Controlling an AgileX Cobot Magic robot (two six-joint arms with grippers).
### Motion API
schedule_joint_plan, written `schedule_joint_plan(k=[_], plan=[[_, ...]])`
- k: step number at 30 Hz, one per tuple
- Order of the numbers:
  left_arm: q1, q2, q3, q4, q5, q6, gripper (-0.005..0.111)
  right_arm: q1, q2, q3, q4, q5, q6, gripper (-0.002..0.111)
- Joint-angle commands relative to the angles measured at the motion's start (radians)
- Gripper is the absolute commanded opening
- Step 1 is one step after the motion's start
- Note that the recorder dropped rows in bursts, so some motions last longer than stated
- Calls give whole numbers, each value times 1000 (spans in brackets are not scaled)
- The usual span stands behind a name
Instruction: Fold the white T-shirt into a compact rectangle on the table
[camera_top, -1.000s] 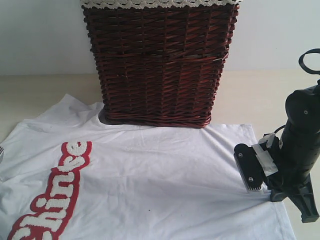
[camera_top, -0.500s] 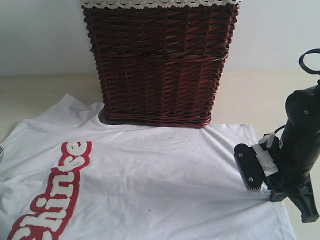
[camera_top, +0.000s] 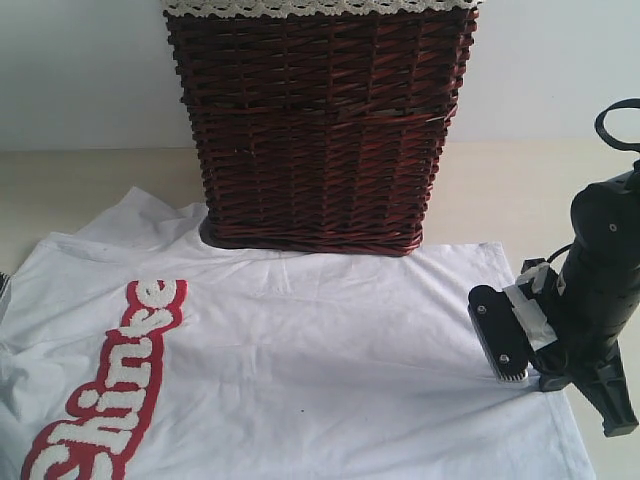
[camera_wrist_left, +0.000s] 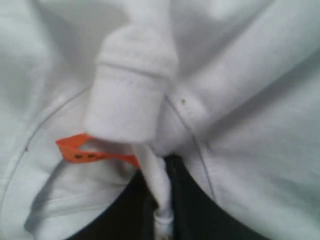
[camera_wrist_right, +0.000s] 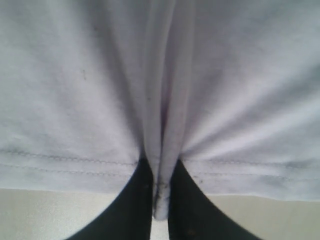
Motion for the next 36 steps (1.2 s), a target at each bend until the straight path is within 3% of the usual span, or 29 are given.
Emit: schedule_joint_plan(k=[1,9,22,26,36], plan=[[-4,23,14,-39,-43,32,1,-6,37,20,-15,-50,-1,0],[-4,23,14,98,-19,65,1,-6,37,20,14,-50,-1,0],[-4,23,14,100,-25,15,1,-6,37,20,65,-84,2,0],[-4,23,14,84,-27,13,1,-6,37,20,173,-79,55,0],[-4,23,14,84,-62,13,0,-6,33,20,135,-116,215,0]])
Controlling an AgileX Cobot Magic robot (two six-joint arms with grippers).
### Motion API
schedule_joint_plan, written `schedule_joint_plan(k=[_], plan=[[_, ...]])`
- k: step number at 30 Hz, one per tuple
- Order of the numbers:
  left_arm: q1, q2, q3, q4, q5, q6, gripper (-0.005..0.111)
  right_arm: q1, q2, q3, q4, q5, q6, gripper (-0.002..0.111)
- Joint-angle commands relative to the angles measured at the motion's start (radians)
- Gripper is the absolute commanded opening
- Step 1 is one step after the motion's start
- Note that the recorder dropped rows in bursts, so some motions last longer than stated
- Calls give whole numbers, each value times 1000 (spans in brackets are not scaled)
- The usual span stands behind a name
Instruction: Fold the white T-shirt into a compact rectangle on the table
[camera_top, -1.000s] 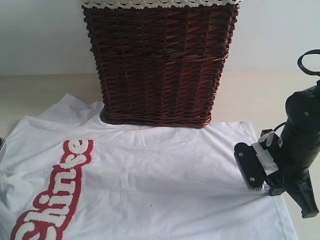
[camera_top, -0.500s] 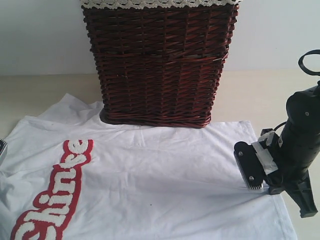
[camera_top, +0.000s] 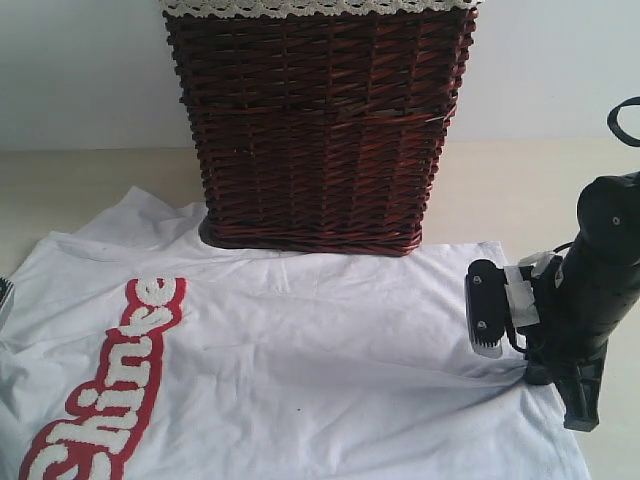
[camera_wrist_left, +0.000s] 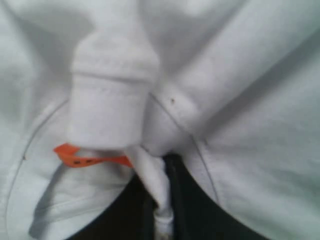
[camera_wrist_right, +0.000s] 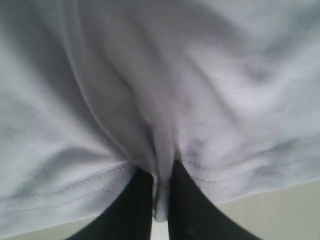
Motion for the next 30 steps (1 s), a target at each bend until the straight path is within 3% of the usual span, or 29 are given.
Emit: schedule_joint_plan(k=[1,30], plan=[[-1,23,14,20,-68,-9,0,2,33,18,1,-72,56,0],[-1,23,21,20,-84,-9,0,2,33,18,-38,-51,65,0]])
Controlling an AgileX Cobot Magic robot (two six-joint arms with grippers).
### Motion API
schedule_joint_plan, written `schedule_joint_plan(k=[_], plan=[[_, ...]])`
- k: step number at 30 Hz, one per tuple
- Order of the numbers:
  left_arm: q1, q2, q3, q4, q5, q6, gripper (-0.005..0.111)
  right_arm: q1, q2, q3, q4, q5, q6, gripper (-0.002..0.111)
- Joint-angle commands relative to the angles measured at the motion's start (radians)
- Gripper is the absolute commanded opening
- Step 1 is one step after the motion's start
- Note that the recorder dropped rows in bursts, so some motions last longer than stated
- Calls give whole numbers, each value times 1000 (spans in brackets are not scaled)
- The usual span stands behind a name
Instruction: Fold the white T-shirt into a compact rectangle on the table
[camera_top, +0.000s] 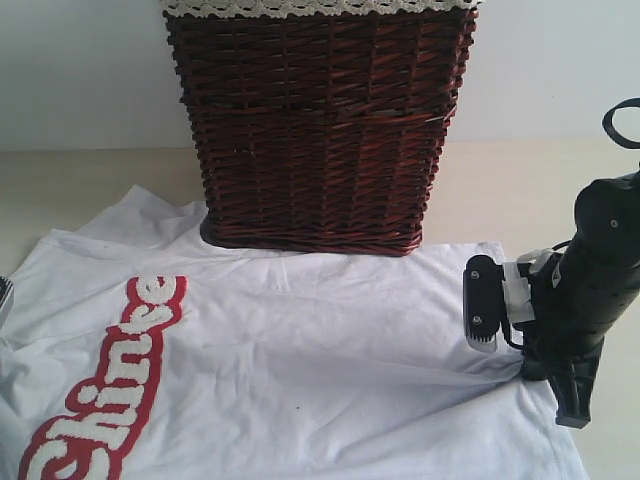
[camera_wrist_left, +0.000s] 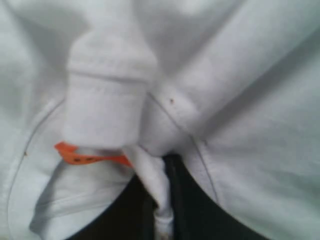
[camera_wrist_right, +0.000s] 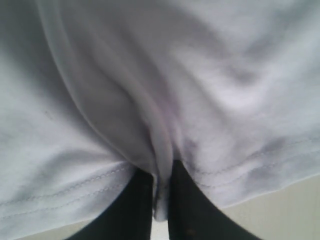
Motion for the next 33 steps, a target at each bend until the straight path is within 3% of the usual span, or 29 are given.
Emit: schedule_joint_plan(k=[1,11,18,27,33], plan=[[-1,26,15,12,-54,-9,0,2,33,18,-7,-29,4,0],[-1,16,15,0,-62,-91,0,2,10,-29,-7,44,4,0],[-3,-96,1,-74,-64,-91,0,2,-70,-33,-7,49,4,0],[-3,-359,-113,-166,130,-91,0,2,-320,-42,-7,125,-8,0],[-1,-491,-173,-187,203,-110,0,2,-476,-169,-7,323,-23,0]])
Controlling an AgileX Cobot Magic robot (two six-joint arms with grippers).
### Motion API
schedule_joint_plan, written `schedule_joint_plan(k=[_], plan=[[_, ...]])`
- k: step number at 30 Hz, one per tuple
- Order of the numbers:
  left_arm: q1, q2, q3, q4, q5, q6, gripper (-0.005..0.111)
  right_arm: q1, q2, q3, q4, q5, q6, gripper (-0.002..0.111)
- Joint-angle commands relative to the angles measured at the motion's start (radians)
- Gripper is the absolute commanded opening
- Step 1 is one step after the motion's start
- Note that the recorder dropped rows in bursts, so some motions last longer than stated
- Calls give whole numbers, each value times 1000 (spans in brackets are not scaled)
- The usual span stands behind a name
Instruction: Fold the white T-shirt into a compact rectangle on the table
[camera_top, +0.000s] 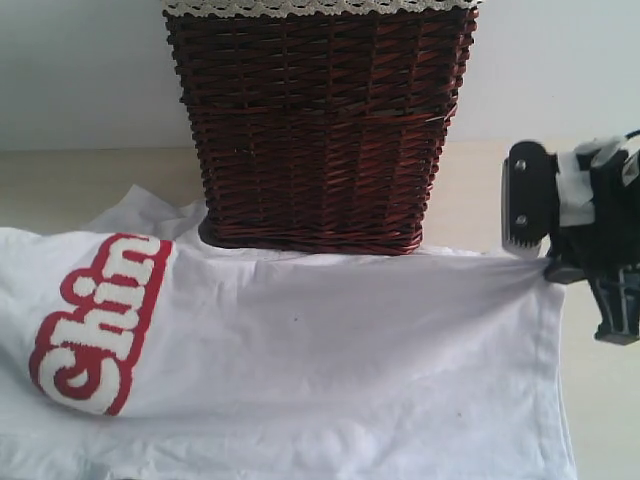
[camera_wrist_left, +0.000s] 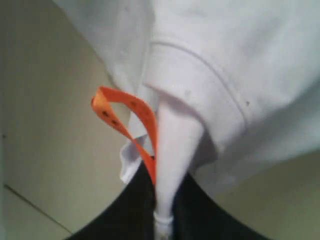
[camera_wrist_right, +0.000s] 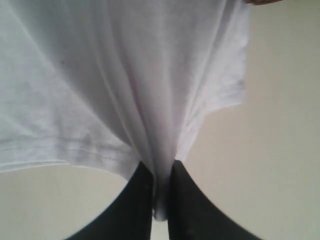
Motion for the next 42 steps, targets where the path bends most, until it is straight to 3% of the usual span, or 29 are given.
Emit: schedule_joint_plan(k=[1,9,15,22,30,40,42], plan=[[-1,-84,-55,-16,66,-22,0,2,-110,-113,-7,166,-21,0],[-1,-207,-241,-130,71,-55,0,2,-183,-312,-7,330,-21,0],[-1,-233,-319,-128,71,-161,0,2,-185,-406,-8,387,-16,0],[-1,-290,-324,-111,2,-209,0,2,-189,-470,1,381,20,0],[-1,-385,-324,-22,-180,-451,0,2,-206,-501,6,378,89,0],[-1,-459,-324,-23,-98,-503,0,2,-294,-501,54,385,125,0],[-1,-476,-324,-23,-31,-498,0,2,-312,-501,86,385,182,0]])
